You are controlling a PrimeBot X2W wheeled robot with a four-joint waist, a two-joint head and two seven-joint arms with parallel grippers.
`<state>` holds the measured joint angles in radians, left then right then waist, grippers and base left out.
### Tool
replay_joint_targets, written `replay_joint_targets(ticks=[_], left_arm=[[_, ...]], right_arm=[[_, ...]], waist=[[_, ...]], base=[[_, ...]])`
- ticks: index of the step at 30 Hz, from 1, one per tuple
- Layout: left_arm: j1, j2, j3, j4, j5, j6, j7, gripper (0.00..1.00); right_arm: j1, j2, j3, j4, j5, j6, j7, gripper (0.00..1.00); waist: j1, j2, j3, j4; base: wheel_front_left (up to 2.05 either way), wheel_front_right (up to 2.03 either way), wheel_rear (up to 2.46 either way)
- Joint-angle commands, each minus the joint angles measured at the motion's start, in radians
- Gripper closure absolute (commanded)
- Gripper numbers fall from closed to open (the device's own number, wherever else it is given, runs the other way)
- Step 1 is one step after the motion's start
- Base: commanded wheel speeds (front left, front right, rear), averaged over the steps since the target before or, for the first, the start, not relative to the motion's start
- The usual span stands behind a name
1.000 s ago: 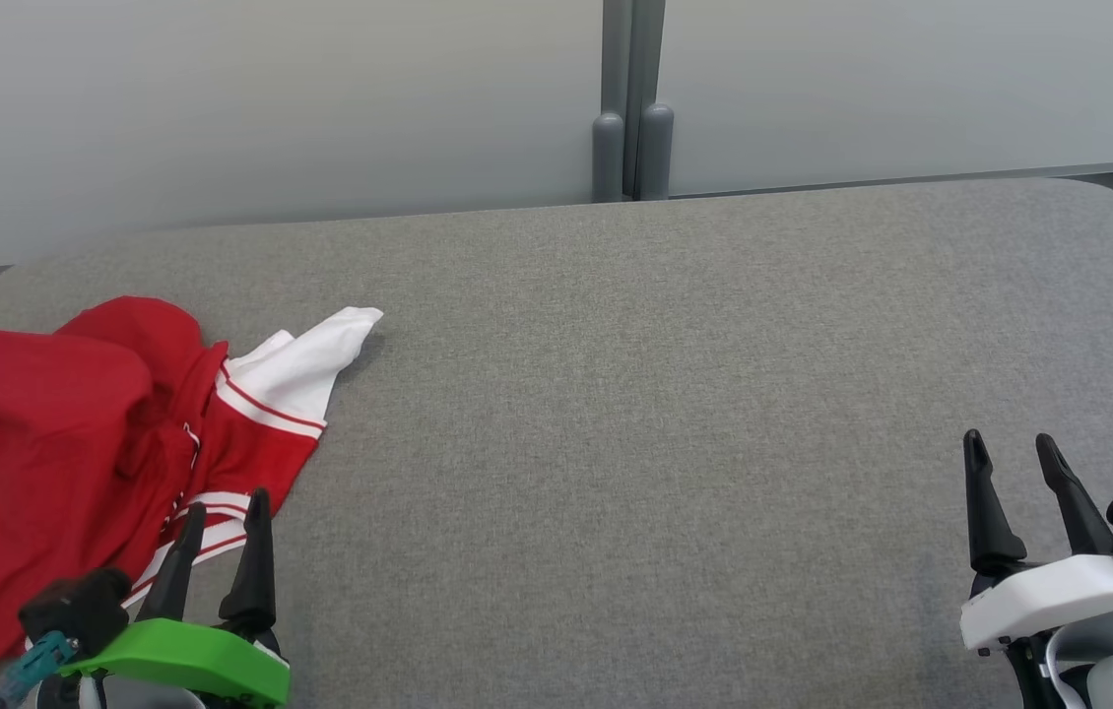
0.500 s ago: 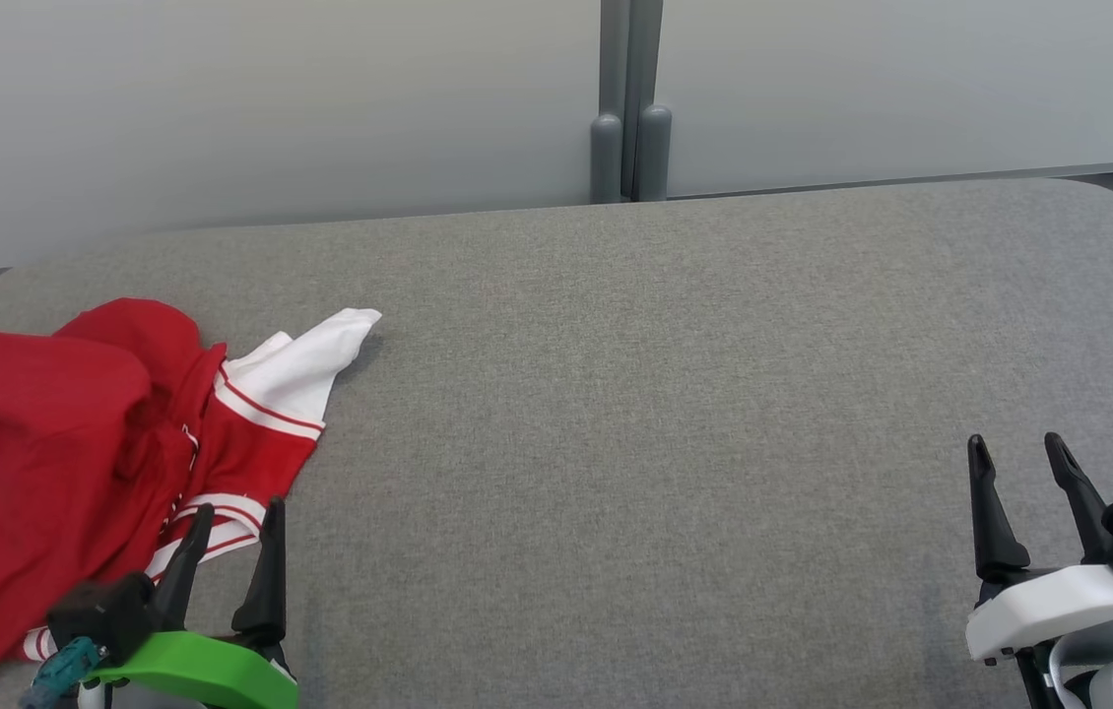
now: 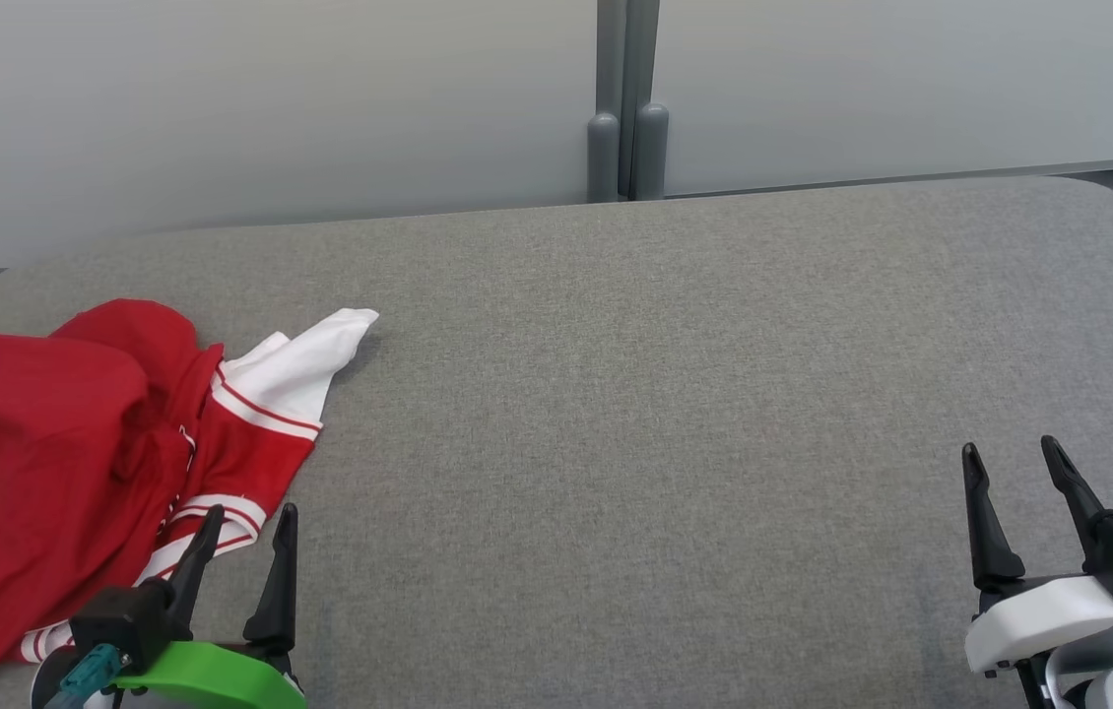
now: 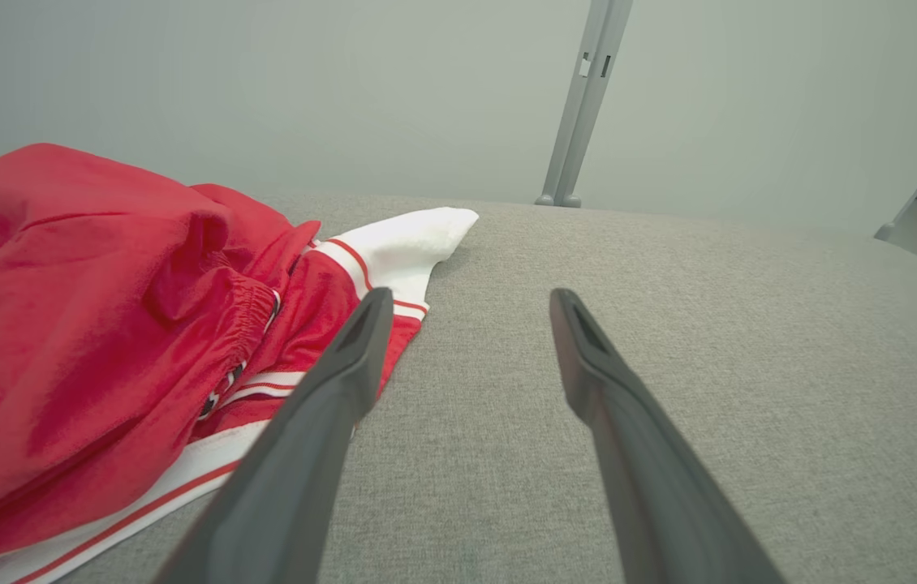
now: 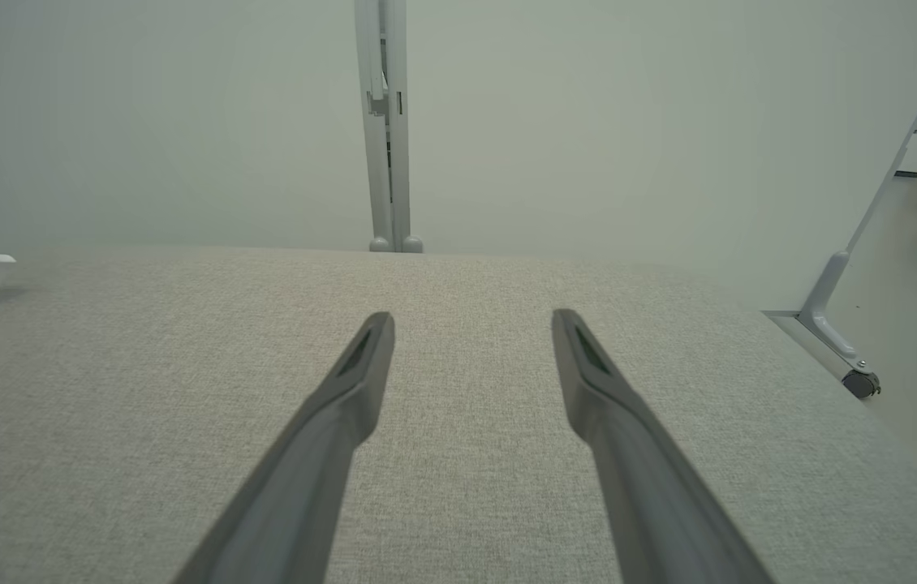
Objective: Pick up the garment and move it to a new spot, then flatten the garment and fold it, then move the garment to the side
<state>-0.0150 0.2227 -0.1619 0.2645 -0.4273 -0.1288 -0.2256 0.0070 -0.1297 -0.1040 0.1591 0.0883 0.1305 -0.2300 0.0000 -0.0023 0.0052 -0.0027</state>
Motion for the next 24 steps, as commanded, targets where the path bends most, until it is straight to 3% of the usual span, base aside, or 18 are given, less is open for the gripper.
replay_joint_targets(ticks=[1, 18, 24], left_arm=[[0.004, 0.01, -0.002, -0.002, 0.023, -0.002, -0.01, 0.0], [-0.005, 0.017, -0.018, 0.042, 0.098, -0.003, -0.043, 0.0], [-0.008, 0.01, -0.008, 0.053, 0.061, -0.003, -0.039, 0.0]], right_arm=[[0.008, -0.006, 0.002, -0.008, -0.026, 0.0, -0.009, 0.0], [0.033, -0.02, 0.01, -0.01, -0.124, 0.0, -0.038, 0.0], [0.03, -0.015, 0.005, -0.004, -0.111, 0.0, -0.037, 0.0]], waist=[[0.0, 0.002, 0.001, 0.0], [0.0, 0.0023, 0.005, -0.004], [0.0, 0.0023, 0.003, -0.005]], base=[[0.0, 0.0, 0.0], [0.0, 0.0, 0.0], [0.0, 0.0, 0.0]])
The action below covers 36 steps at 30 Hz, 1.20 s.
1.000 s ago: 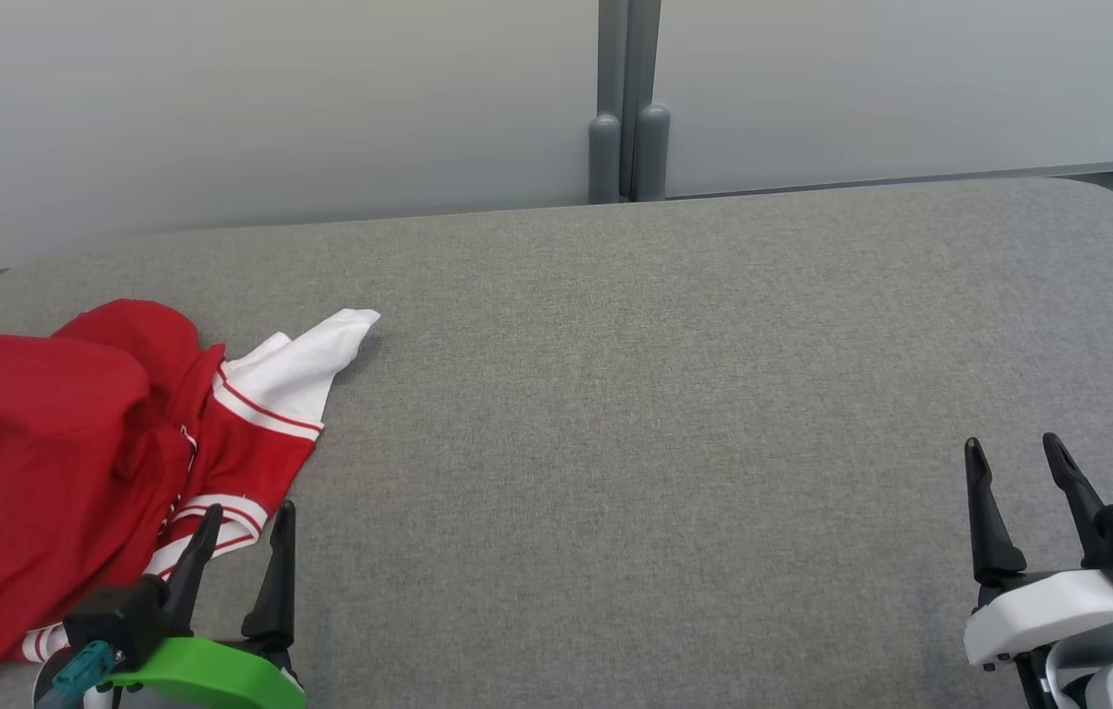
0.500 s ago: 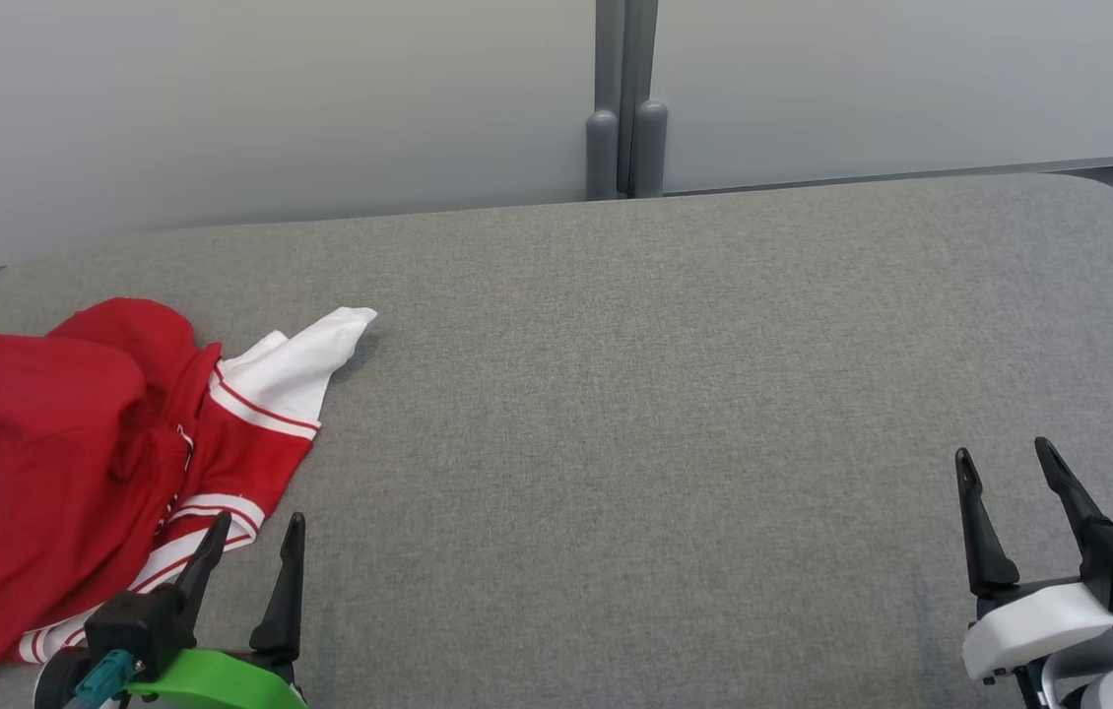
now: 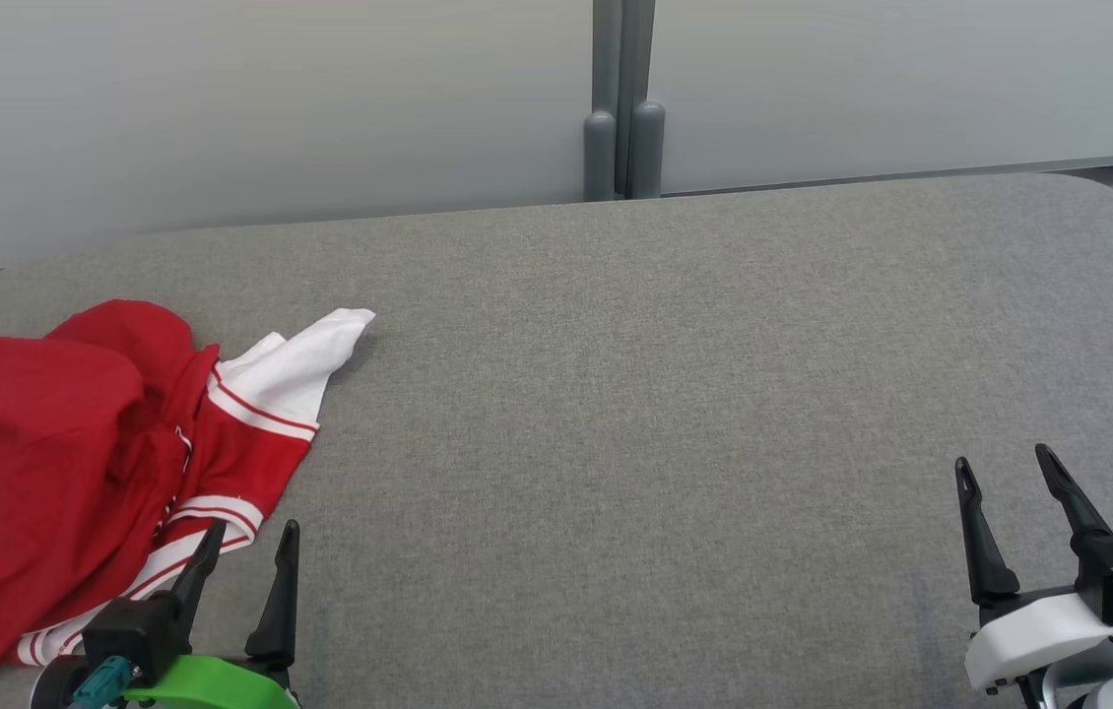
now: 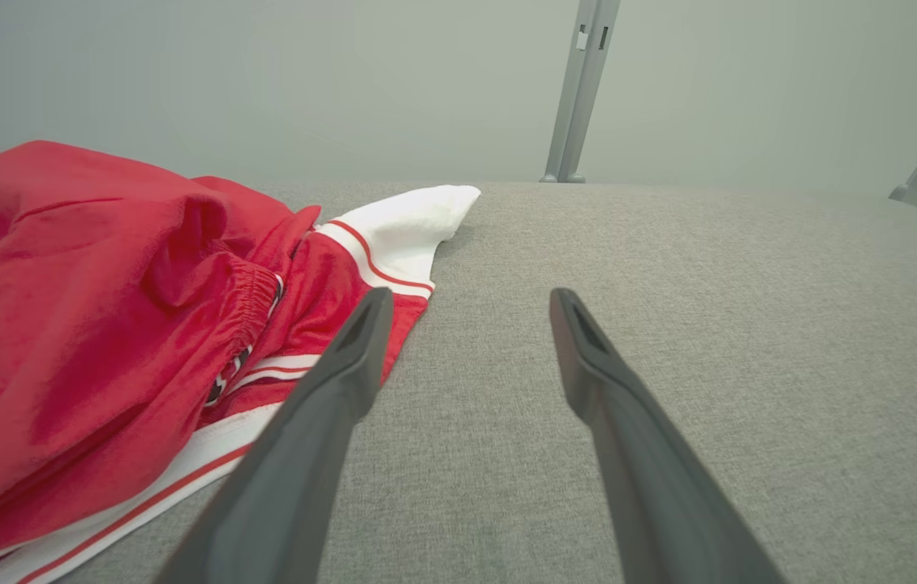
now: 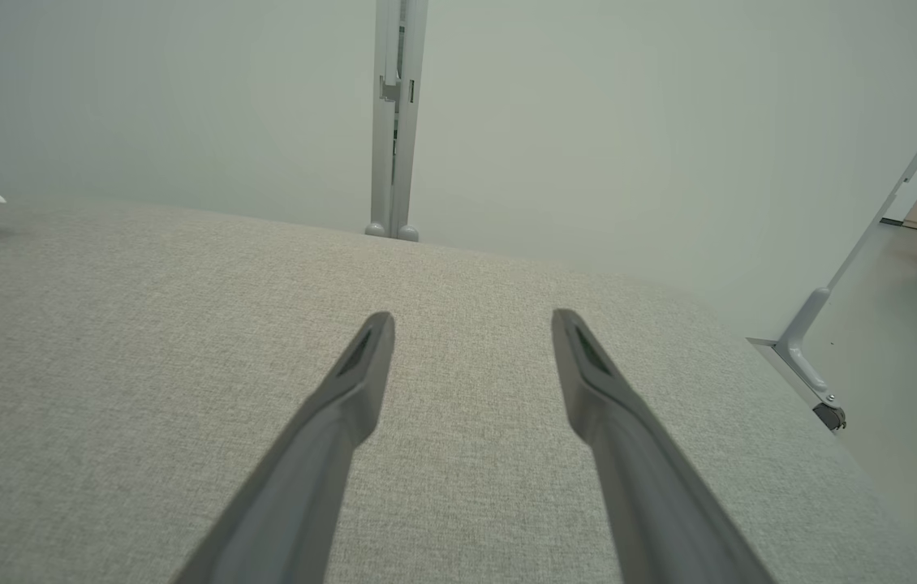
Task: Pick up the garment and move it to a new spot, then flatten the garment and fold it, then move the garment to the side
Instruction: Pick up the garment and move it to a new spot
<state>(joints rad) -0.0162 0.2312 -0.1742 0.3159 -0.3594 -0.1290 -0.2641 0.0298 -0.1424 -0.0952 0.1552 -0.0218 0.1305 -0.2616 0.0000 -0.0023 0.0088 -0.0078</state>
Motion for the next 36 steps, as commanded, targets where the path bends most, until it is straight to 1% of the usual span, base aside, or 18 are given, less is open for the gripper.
replay_joint_targets(ticks=[1, 6, 15, 20, 24, 28, 29, 36], left_arm=[[-0.009, 0.002, 0.004, 0.003, -0.009, -0.003, -0.001, 0.0], [-0.01, 0.002, 0.007, 0.006, -0.025, -0.003, -0.001, 0.0], [-0.007, -0.006, 0.007, 0.008, -0.019, -0.003, -0.001, 0.0], [-0.025, -0.007, -0.001, 0.009, -0.02, -0.003, -0.001, 0.0], [-0.029, -0.009, -0.005, 0.011, -0.021, -0.003, -0.001, 0.0], [-0.016, -0.002, 0.006, 0.018, -0.027, -0.003, -0.001, 0.0], [-0.007, 0.0, 0.015, 0.021, -0.028, -0.003, -0.001, 0.0], [0.029, 0.013, 0.054, 0.026, -0.033, -0.003, -0.001, 0.0]], right_arm=[[0.008, -0.002, -0.003, 0.0, 0.001, 0.0, -0.005, 0.0], [0.01, -0.001, -0.003, 0.001, 0.005, 0.0, -0.005, 0.0], [0.01, -0.003, -0.006, 0.006, 0.01, 0.0, -0.005, 0.0], [0.02, -0.009, -0.008, 0.003, 0.005, 0.0, -0.005, 0.0], [0.026, -0.015, -0.003, 0.003, 0.009, 0.0, -0.005, 0.0], [0.021, -0.02, 0.009, 0.006, 0.012, 0.0, -0.005, 0.0], [0.018, -0.021, 0.017, 0.008, 0.014, 0.0, -0.005, 0.0], [0.019, -0.014, 0.063, 0.02, 0.029, 0.0, -0.005, 0.0]], waist=[[0.0, 0.0023, -0.001, 0.0], [0.0, 0.0023, -0.002, -0.001], [0.0, 0.0023, -0.001, -0.001], [0.0, 0.0023, -0.001, 0.03], [0.0, 0.0023, -0.007, 0.089], [0.0, 0.0023, -0.018, 0.169], [0.0, 0.0023, -0.023, 0.216], [0.0, 0.0023, -0.043, 0.376]], base=[[0.0, 0.0, 0.0], [0.0, 0.0, 0.0], [0.0, 0.0, 0.0], [0.0, 0.0, 0.0], [0.0, 0.0, 0.0], [0.0, 0.0, 0.0], [0.0, 0.0, 0.0], [0.0, 0.0, 0.0]])
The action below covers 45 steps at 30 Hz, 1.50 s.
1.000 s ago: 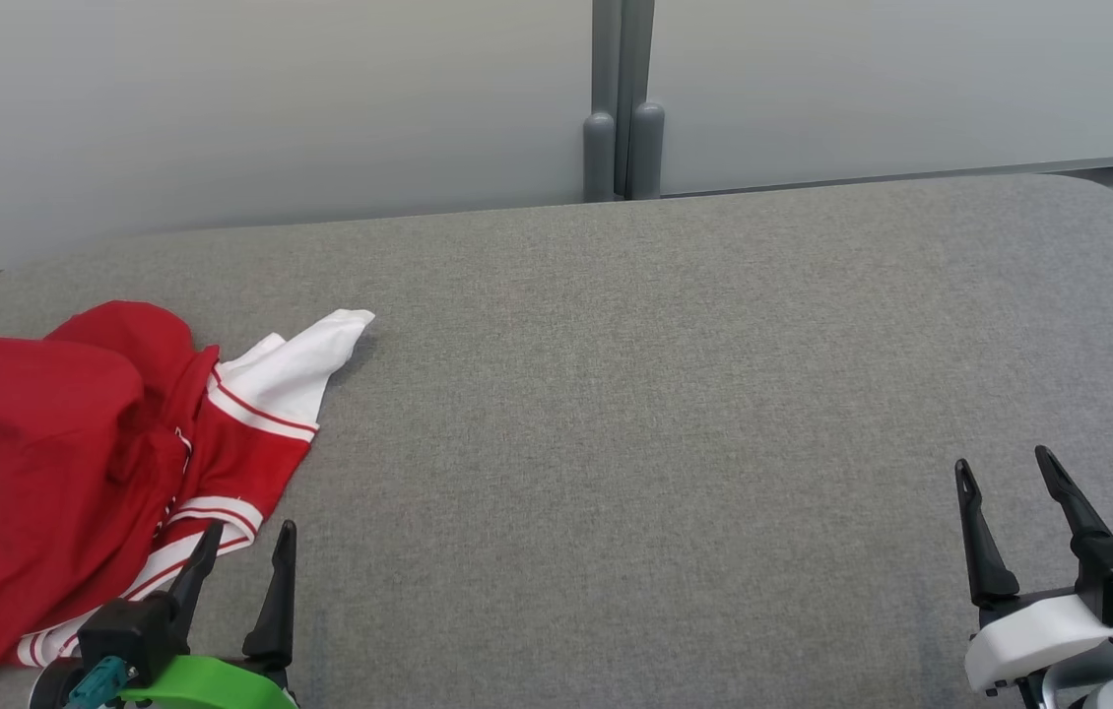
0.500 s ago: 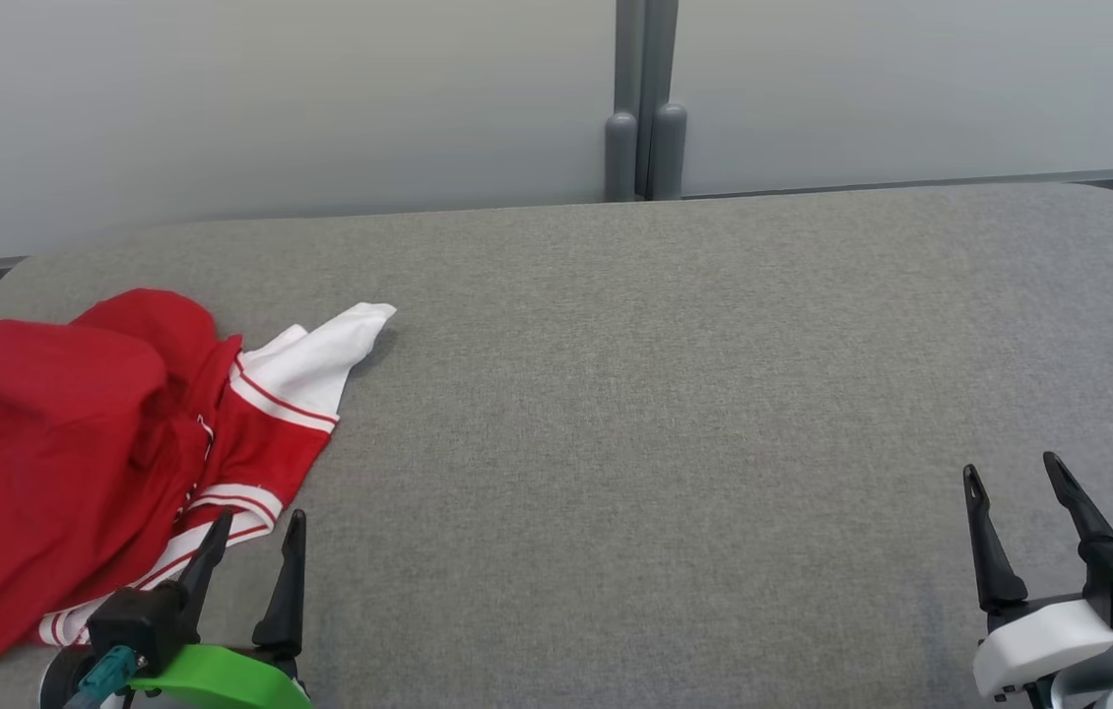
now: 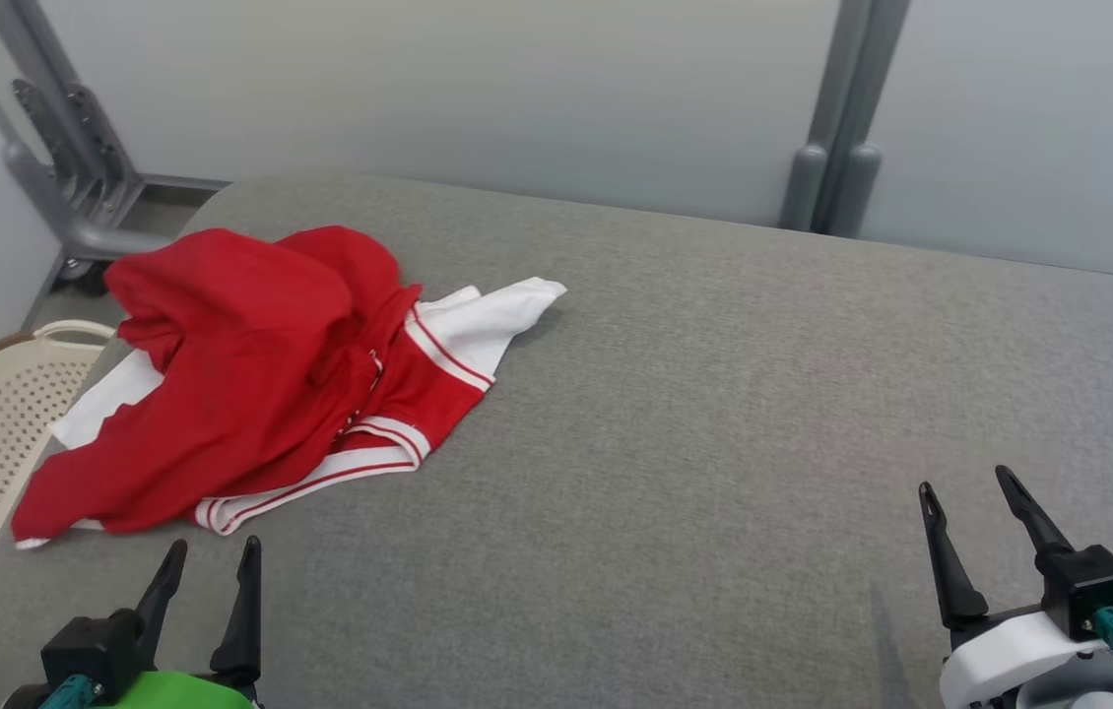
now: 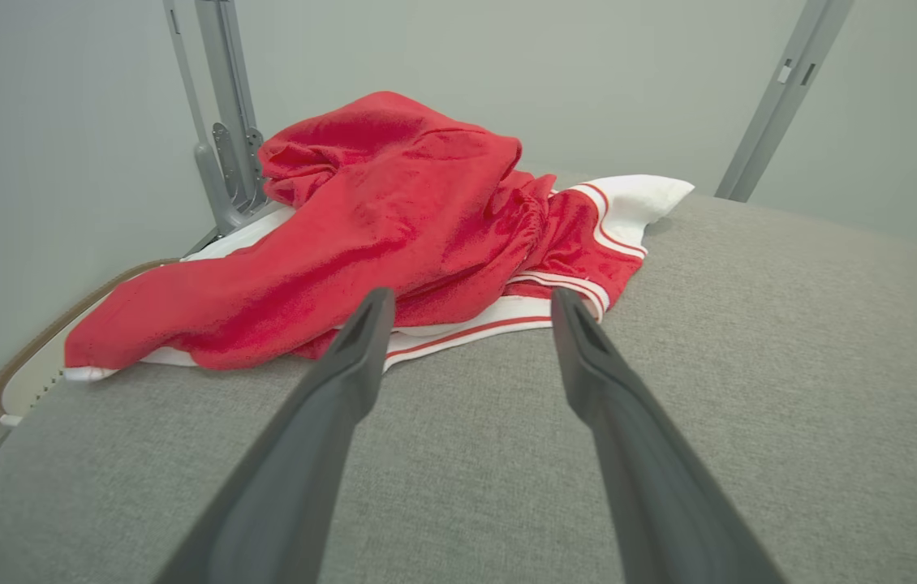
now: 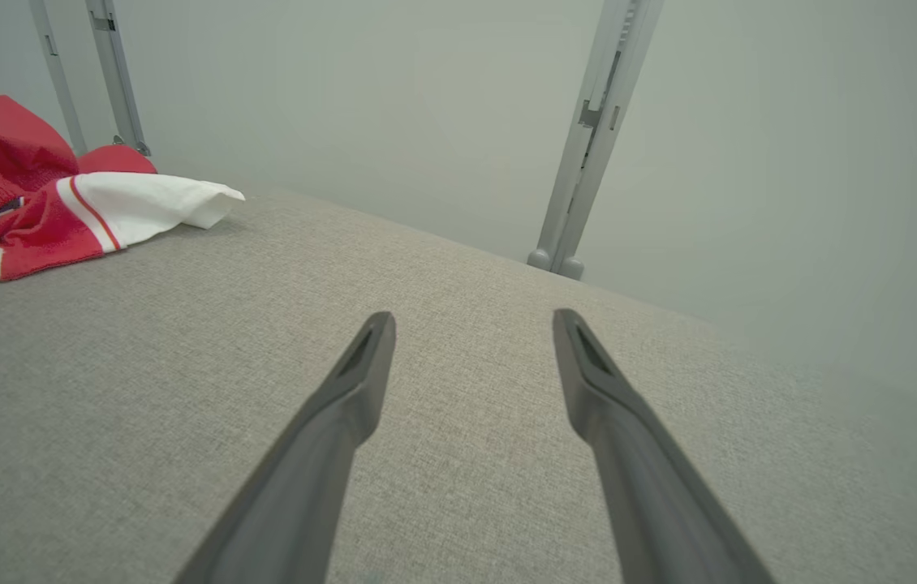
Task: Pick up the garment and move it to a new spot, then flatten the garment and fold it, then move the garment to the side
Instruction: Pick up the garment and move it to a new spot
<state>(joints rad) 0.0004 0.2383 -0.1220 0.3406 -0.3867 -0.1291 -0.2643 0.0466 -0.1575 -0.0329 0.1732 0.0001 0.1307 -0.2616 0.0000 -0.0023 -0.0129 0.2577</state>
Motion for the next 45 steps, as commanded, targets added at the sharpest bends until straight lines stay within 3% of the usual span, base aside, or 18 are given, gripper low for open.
replay_joint_targets(ticks=[1, 7, 15, 24, 32, 37, 45], left_arm=[[0.018, 0.009, 0.01, 0.002, -0.008, -0.003, 0.0, 0.0], [0.045, 0.017, 0.049, -0.014, -0.007, -0.003, 0.0, 0.0], [0.043, 0.005, 0.062, -0.024, -0.013, -0.003, 0.0, 0.0], [-0.173, -0.043, 0.013, 0.045, -0.06, -0.003, 0.007, 0.0], [-0.468, -0.055, -0.065, 0.202, -0.166, -0.001, 0.188, 0.0], [-0.562, -0.045, -0.044, 0.305, -0.281, -0.001, 0.279, 0.0], [-0.622, -0.022, -0.057, 0.42, -0.298, -0.001, 0.301, 0.0]], right_arm=[[-0.001, 0.003, 0.008, 0.003, 0.009, 0.0, -0.005, 0.0], [-0.007, 0.014, 0.039, 0.008, 0.018, 0.0, -0.005, 0.0], [-0.008, 0.012, 0.045, 0.007, 0.017, 0.0, -0.005, 0.0], [-0.061, -0.038, 0.045, -0.02, 0.006, 0.0, -0.005, 0.0], [-0.121, -0.08, 0.034, -0.03, -0.001, 0.0, -0.005, 0.0], [-0.142, -0.081, 0.031, -0.033, -0.002, 0.0, -0.005, 0.0], [-0.15, -0.066, 0.023, -0.033, -0.001, 0.0, -0.005, 0.0]], waist=[[0.0, 0.0023, -0.023, 0.127], [0.0, 0.0023, -0.028, 0.204], [0.0, 0.0023, -0.015, 0.214], [0.0, 0.0023, 0.144, 0.159], [0.0, 0.0023, 0.308, 0.083], [0.0, 0.0023, 0.346, 0.03], [0.0, 0.0023, 0.348, -0.008]], base=[[0.0, 0.0, 0.0], [0.0, 0.0, 0.0], [0.0, 0.0, 0.0], [0.0, 0.0, 0.0], [0.0, 0.0, 0.0], [0.0, 0.0, 0.0], [0.0, 0.0, 0.0]])
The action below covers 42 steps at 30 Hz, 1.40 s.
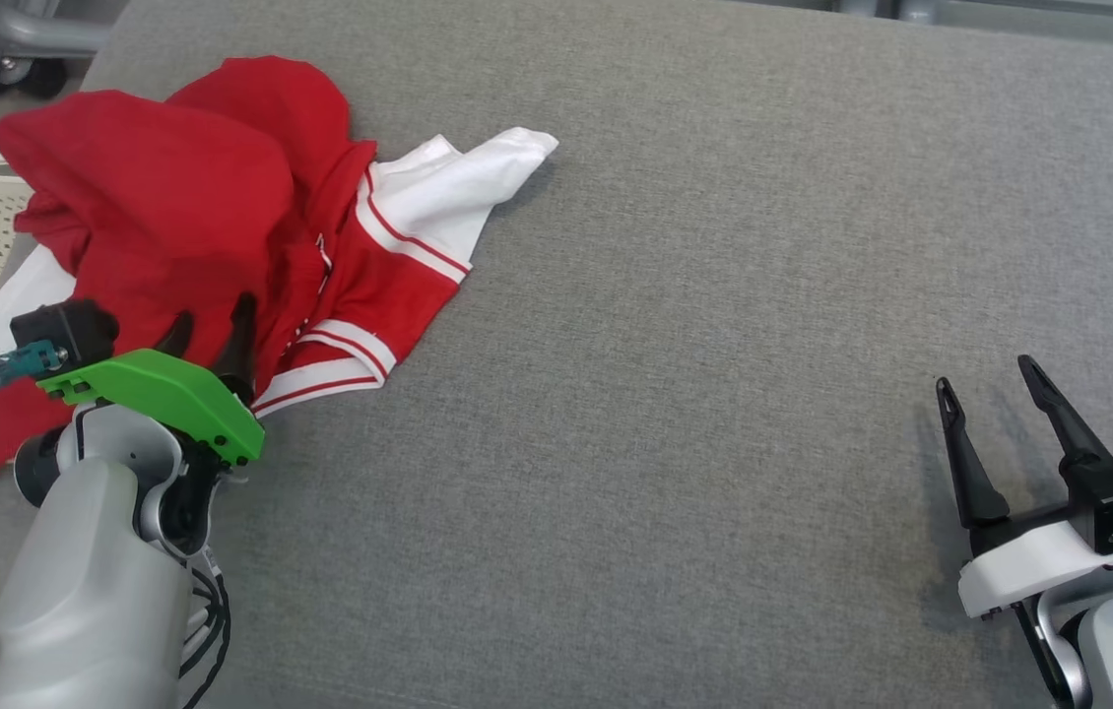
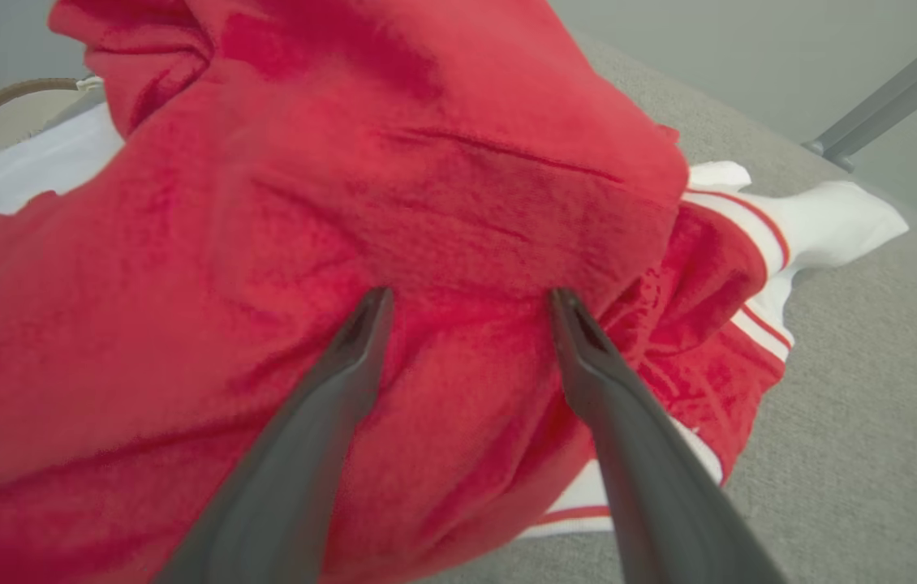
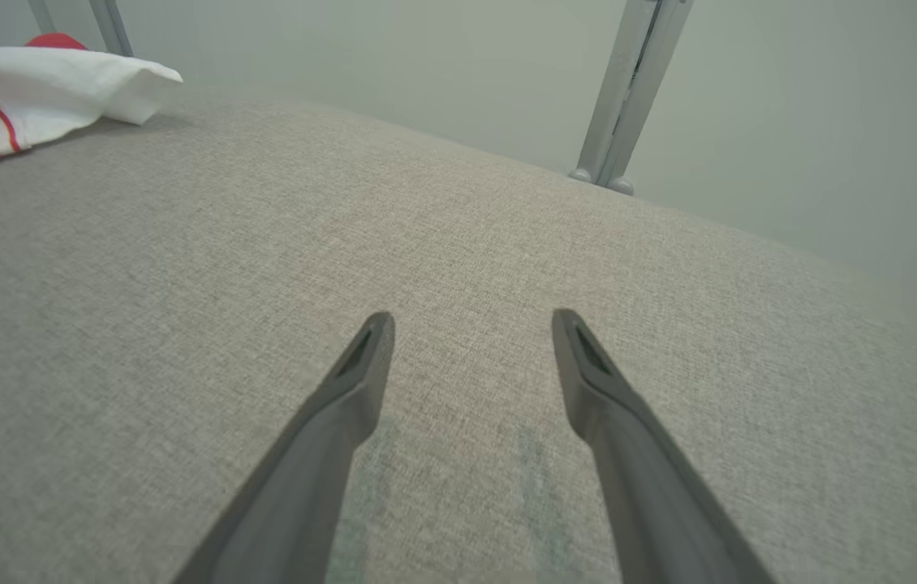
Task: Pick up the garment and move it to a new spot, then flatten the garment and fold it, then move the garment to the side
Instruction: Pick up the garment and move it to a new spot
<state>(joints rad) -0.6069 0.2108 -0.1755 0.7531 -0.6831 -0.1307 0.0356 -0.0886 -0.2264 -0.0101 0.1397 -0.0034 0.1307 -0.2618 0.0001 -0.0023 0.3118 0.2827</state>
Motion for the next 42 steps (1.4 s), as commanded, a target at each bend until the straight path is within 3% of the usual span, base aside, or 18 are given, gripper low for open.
replay_joint_targets(ticks=[1, 6, 7, 9, 17, 23, 29, 35, 42], left_arm=[[-0.019, 0.009, -0.005, 0.02, 0.002, 0.001, -0.004, 0.0], [-0.02, 0.014, -0.029, 0.094, 0.022, 0.008, 0.007, 0.0], [-0.022, 0.017, -0.035, 0.108, 0.031, 0.008, 0.003, 0.16], [-0.026, 0.021, -0.041, 0.125, 0.037, 0.009, -0.012, 0.98], [-0.034, 0.032, -0.028, 0.1, 0.021, 0.008, -0.065, 1.0], [-0.05, 0.048, -0.035, -0.066, 0.038, 0.026, -0.069, 1.0], [-0.018, 0.007, -0.077, -0.373, 0.003, 0.036, 0.055, 1.0], [0.032, -0.046, -0.15, -0.686, -0.044, 0.066, 0.198, 1.0], [0.053, -0.12, -0.255, -0.87, -0.1, 0.113, 0.317, 1.0]], right_arm=[[-0.015, 0.005, 0.0, 0.002, 0.002, 0.0, -0.005, 0.0], [-0.017, 0.017, 0.011, 0.01, -0.001, 0.0, -0.005, 0.0], [-0.018, 0.019, 0.014, 0.011, 0.0, 0.0, -0.005, 0.0], [-0.018, 0.021, 0.018, 0.015, 0.002, 0.0, -0.005, 0.0], [0.012, 0.037, 0.011, 0.027, 0.011, 0.0, -0.005, 0.0], [0.041, 0.052, 0.012, 0.034, 0.011, 0.0, -0.005, 0.0], [0.037, 0.074, 0.03, 0.038, 0.016, 0.0, -0.005, 0.0], [0.023, 0.09, 0.036, 0.035, 0.022, 0.0, -0.005, 0.0], [-0.001, 0.117, 0.034, 0.034, 0.028, 0.0, -0.005, 0.0]], waist=[[-0.0001, 0.0023, 0.021, -0.035], [-0.0001, 0.0023, 0.004, -0.044], [-0.0001, 0.0023, 0.001, -0.046], [-0.0001, 0.0023, -0.006, -0.05], [-0.0001, 0.0023, -0.048, -0.053], [-0.0001, 0.0023, -0.086, -0.045], [-0.0001, 0.0023, -0.128, -0.068], [-0.0001, 0.0023, -0.144, -0.137], [-0.0001, 0.0023, -0.137, -0.257]], base=[[0.0, 0.0, 0.0], [0.0, 0.0, 0.0], [0.0, 0.0, 0.0], [0.0, 0.0, 0.0], [0.0, 0.0, 0.0], [0.0, 0.0, 0.0], [0.0, 0.0, 0.0], [0.0, 0.0, 0.0], [0.0, 0.0, 0.0]])
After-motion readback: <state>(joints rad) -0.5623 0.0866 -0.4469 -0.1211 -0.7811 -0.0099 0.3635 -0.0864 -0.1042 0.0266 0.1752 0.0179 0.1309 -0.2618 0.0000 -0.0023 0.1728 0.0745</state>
